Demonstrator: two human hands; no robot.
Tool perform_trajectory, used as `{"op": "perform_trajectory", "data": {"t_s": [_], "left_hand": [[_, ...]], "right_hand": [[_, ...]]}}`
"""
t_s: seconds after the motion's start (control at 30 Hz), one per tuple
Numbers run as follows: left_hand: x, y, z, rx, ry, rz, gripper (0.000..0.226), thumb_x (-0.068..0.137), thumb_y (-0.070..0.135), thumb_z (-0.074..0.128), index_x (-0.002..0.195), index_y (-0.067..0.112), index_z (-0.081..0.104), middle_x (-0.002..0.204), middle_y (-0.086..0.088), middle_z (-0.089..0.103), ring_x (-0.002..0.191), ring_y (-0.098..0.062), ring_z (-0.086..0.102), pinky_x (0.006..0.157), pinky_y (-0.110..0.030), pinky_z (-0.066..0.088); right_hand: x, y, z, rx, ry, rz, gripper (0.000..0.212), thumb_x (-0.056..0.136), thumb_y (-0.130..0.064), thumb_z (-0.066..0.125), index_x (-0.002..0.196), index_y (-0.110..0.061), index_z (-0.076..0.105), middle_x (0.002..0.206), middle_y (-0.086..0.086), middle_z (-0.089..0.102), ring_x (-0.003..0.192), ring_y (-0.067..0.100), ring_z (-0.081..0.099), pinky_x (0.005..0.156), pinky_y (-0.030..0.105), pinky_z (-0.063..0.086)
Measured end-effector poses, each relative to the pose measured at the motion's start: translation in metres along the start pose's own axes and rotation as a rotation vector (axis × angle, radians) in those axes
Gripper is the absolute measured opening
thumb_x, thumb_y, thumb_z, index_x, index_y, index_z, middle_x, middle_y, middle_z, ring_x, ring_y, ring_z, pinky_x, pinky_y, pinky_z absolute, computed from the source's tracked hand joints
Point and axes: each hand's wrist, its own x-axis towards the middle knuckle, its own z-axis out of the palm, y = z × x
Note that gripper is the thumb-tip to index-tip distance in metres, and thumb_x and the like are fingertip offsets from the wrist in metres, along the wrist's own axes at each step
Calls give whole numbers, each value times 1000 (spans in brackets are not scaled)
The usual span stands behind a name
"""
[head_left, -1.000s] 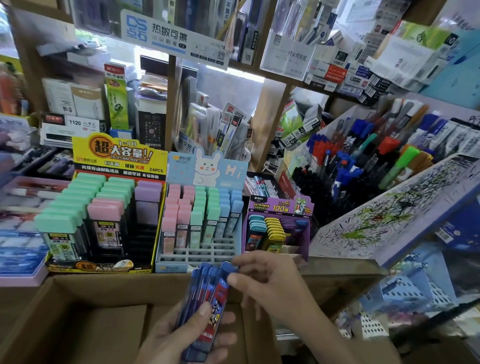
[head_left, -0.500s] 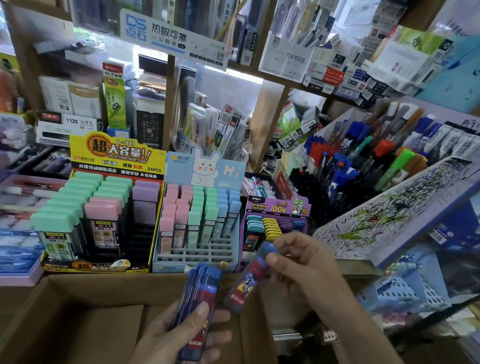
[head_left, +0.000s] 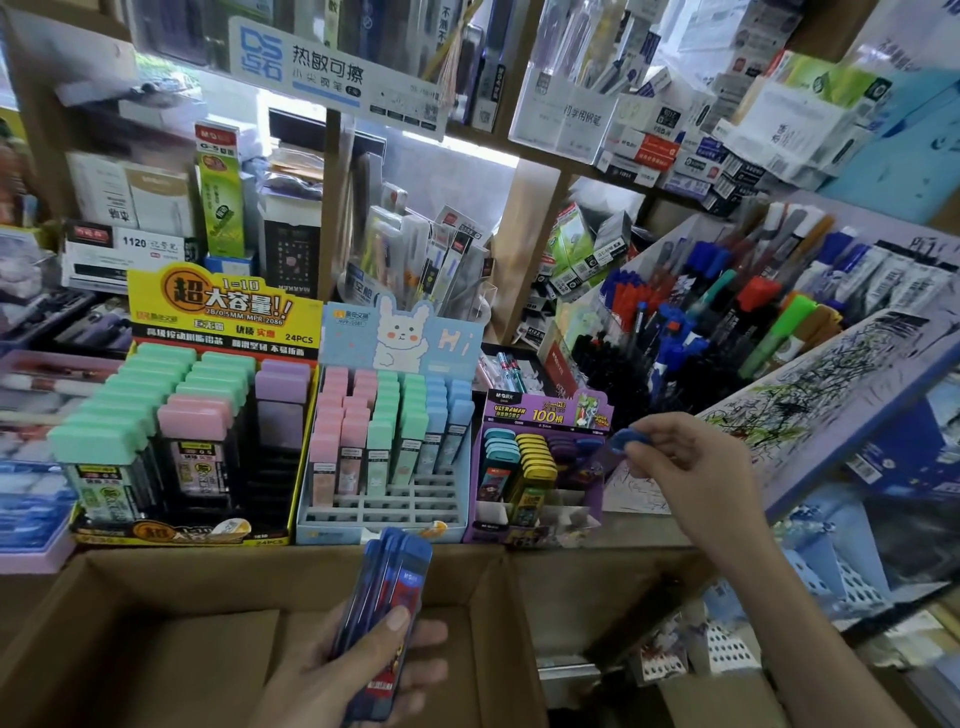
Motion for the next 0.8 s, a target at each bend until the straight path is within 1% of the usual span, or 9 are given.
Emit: {"op": "perform_trajectory", "data": {"t_s": [0.07,0.17,0.2,0.3,0.33,0.43,0.57,0.73,0.8], "left_hand": [[0,0,-1,8,-1,-4,53,63,25,76,115,16,68,99,-18,78,85,-38,76,71,-43,56],[-1,1,-2,22,-9,-7,52,65,25,75,116,15,68,99,-18,78,85,-37,76,73,-44,56],[0,1,-2,26,-8,-4,52,65,25,75,116,15,68,99,-17,78,85,-36,76,73,-43,56],[0,2,-1,47,-12,-6,54,64,27,76,116,16,68,98,-16,78,84,-35,77,71,-43,57],[0,2,-1,50,-16,-2,54,63,27,76,116,16,67,98,-16,78,84,-35,77,71,-42,58],[0,3,-1,52,-8,1,53,63,27,76,114,16,68,97,-15,79,83,-34,77,70,-42,58],[-1,2,-3,29,-5,-4,53,63,26,76,114,16,68,97,-16,78,83,-35,77,68,-41,58],[-1,-1,-4,35,-25,24,54,62,23,77,115,14,68,97,-18,78,82,-37,76,56,-37,61],[-3,0,-4,13,-46,22,53,63,21,77,114,12,69,97,-19,78,82,-37,76,54,-36,60]], "right_hand": [[2,2,5,-70,-2,-38,33,89,0,75,92,-33,70,79,-17,75,72,4,73,67,18,59],[3,4,13,-153,0,-85,30,89,-2,76,96,-30,69,79,-12,75,75,5,73,68,24,62],[5,5,16,-188,6,-106,28,88,-2,77,98,-28,71,83,-8,74,75,7,72,68,24,61],[9,9,23,-325,19,-205,18,85,-2,80,100,-10,78,91,-2,68,73,4,65,68,12,54],[10,11,26,-360,9,-227,18,84,-2,81,101,-6,79,93,0,68,73,6,64,69,13,56],[8,15,33,-425,-7,-258,17,83,-3,82,100,-4,79,95,3,68,77,16,65,73,33,61],[5,22,37,-509,28,-287,16,85,-5,81,100,-3,78,95,4,69,76,18,65,69,36,61],[3,21,39,-504,38,-199,13,87,-10,80,98,-6,75,94,2,66,75,17,63,67,33,58],[2,20,38,-452,60,-165,14,85,-9,82,97,-6,75,92,0,65,72,13,62,66,23,55]]}}
